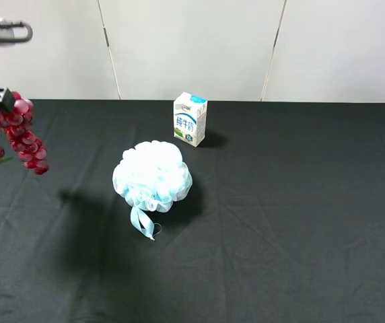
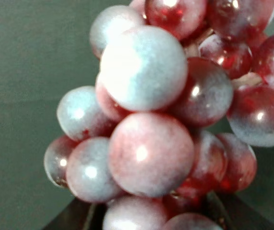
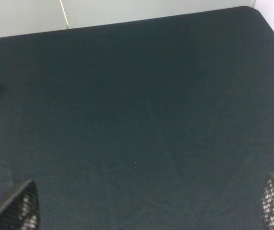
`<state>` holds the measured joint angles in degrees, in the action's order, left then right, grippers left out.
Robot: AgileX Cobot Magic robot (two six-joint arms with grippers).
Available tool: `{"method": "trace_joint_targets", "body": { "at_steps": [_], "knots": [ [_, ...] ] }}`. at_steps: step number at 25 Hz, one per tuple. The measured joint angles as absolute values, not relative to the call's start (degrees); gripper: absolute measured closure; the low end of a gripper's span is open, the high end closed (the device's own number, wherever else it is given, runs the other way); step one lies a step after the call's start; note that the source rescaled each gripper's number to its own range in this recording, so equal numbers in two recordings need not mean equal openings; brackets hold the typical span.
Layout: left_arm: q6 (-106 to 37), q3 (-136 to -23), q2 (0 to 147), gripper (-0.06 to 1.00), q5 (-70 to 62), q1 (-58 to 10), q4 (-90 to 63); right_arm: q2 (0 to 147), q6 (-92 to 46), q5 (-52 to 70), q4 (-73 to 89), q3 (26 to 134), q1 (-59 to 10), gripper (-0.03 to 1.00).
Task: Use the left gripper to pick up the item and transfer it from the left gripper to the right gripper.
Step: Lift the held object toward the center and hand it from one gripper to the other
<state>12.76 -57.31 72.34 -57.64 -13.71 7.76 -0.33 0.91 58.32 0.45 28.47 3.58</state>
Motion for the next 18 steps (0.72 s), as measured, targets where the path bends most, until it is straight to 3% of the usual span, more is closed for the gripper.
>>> {"method": "trace_joint_targets", "body": {
  "at_steps": [18],
  "knots": [
    [-6.79,-63.42,72.82,0.94,-57.92,-15.96,-7.43,-0.33,0.91,58.27,0.45,28.47,3.58,-0.03]
  ]
}}
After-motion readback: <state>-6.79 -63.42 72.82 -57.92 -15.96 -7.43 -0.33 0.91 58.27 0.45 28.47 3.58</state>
